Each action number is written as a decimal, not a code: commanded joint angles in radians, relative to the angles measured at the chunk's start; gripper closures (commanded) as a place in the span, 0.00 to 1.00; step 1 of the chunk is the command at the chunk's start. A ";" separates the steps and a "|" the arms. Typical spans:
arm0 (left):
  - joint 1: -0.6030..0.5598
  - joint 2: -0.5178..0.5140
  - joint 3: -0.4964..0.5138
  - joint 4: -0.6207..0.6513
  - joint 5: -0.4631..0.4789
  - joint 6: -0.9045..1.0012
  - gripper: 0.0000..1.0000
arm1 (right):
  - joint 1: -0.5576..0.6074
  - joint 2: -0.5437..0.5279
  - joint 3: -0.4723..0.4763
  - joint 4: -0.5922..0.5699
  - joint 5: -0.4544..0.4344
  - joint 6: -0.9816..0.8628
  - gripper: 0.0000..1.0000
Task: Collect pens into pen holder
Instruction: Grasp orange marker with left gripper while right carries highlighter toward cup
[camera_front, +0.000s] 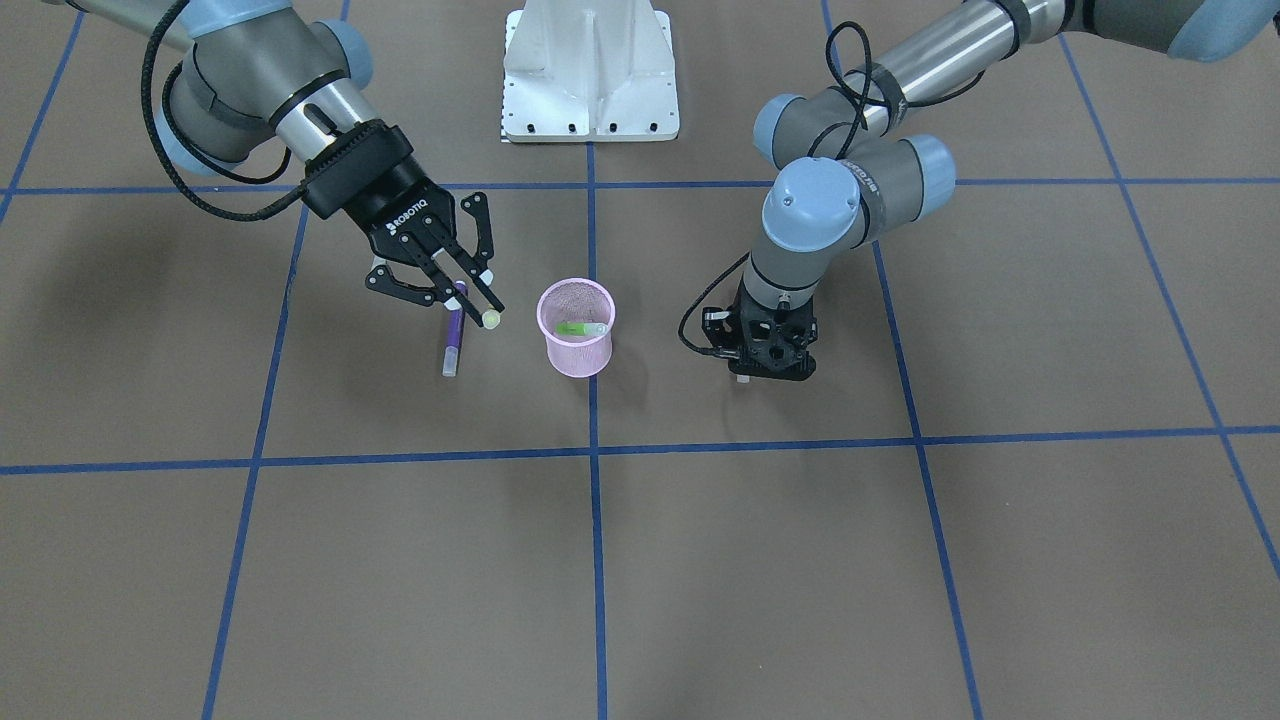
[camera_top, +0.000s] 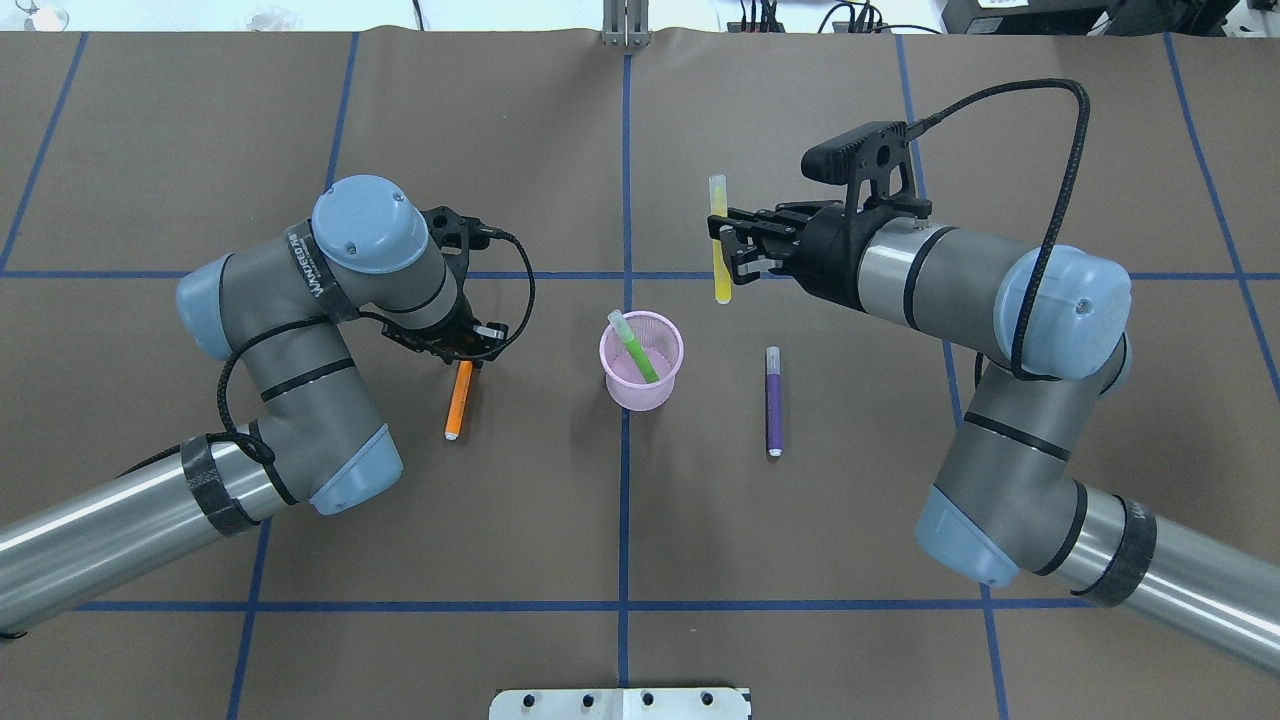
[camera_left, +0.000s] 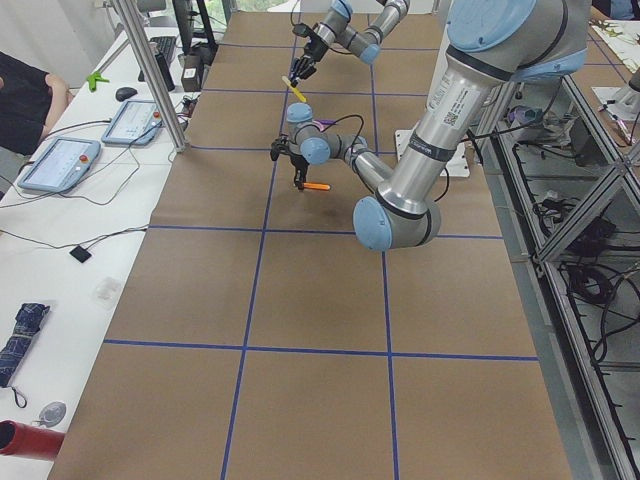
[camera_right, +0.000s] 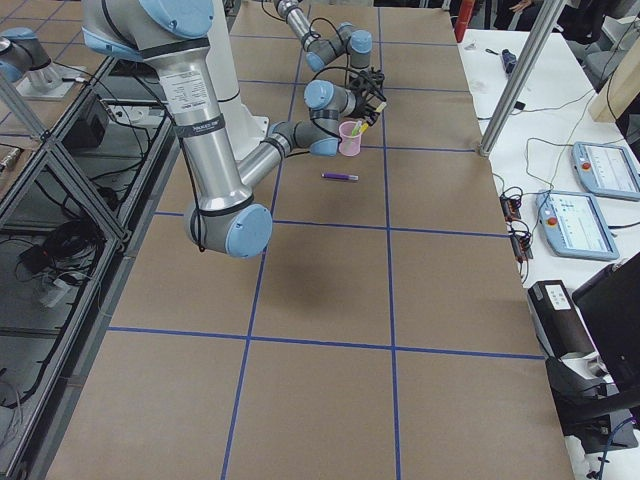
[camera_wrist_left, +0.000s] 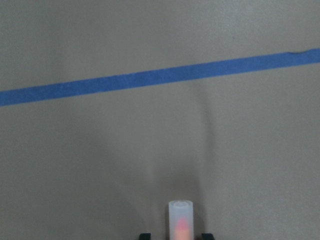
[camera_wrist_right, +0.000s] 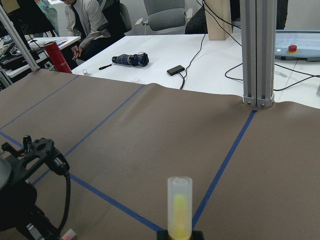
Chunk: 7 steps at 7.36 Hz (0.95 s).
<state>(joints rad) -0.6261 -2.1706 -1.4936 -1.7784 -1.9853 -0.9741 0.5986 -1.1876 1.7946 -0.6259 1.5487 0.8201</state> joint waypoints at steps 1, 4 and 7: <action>0.000 0.000 0.001 0.000 -0.012 0.000 0.62 | 0.000 0.000 0.000 0.000 0.001 0.001 1.00; 0.002 -0.002 0.000 0.010 -0.014 -0.017 1.00 | 0.000 0.019 0.002 -0.023 -0.001 -0.001 1.00; -0.001 -0.005 -0.019 0.014 -0.014 -0.018 1.00 | 0.000 0.026 0.002 -0.023 -0.001 0.001 1.00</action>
<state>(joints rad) -0.6250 -2.1718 -1.5044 -1.7654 -1.9984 -0.9929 0.5983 -1.1673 1.7962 -0.6485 1.5481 0.8202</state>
